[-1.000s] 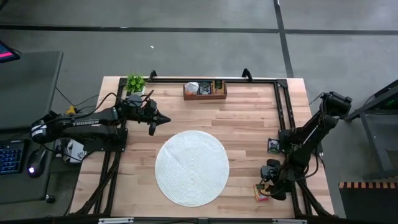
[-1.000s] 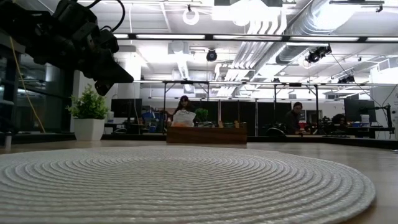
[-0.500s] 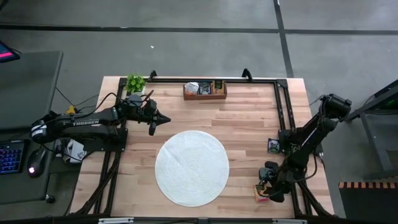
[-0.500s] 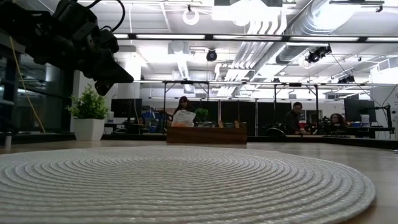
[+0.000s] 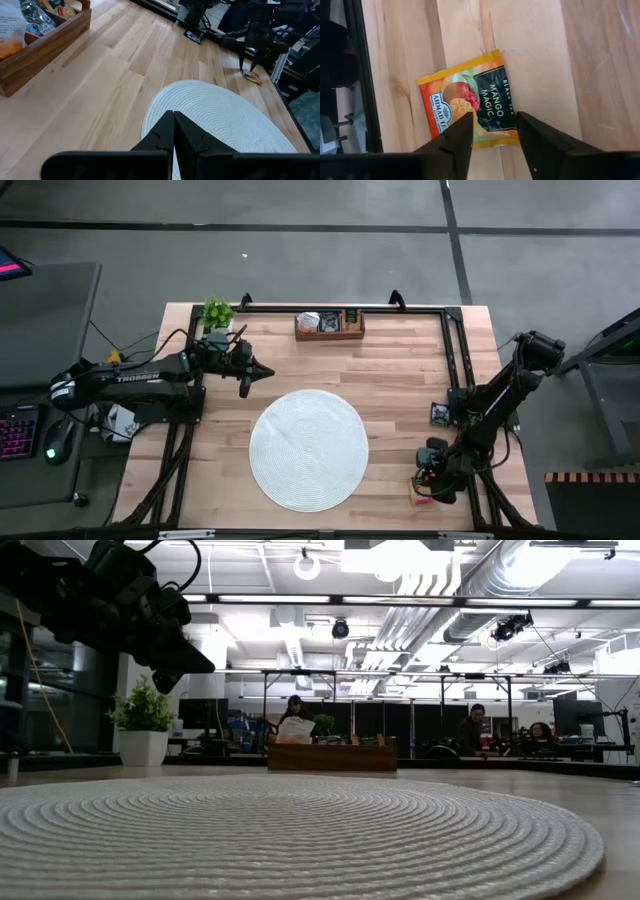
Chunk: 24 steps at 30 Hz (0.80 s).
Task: Pick & Place Tea
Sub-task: Put the yellow tea bag into the right section of the wooden organizer
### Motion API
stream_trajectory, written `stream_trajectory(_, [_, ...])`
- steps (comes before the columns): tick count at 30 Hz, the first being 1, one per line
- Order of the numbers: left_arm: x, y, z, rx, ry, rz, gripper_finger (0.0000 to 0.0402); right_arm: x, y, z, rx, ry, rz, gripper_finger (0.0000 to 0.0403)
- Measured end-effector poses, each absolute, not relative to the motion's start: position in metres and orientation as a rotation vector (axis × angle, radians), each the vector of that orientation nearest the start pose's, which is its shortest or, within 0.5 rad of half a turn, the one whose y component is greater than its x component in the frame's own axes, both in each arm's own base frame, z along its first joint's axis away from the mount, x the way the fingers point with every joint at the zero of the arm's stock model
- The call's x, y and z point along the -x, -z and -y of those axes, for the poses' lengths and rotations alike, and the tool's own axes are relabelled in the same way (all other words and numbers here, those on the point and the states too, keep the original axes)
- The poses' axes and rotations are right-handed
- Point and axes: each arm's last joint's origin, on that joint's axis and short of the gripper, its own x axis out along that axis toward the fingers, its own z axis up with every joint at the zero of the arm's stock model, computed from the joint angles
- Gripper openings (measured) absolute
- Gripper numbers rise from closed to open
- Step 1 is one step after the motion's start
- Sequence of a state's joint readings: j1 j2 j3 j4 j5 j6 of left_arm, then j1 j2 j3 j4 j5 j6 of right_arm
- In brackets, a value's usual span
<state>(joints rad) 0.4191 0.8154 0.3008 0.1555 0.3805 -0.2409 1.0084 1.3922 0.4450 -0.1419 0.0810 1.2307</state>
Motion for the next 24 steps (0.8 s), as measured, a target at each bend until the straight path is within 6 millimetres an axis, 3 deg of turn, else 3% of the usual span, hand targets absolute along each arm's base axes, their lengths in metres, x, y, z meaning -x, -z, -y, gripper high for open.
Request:
stream_trajectory(15, [-0.1601,-0.1941,-0.0595,0.378,-0.078,-0.325,0.0,-0.1123,-0.1121,-0.1744,-0.462,-0.116,-1.282,0.0008])
stream_trajectory(24, [-0.16,-0.1941,-0.0595,0.378,-0.078,-0.326,0.0,-0.1131,-0.1124,-0.1743,-0.473,-0.088,-1.25,0.0001])
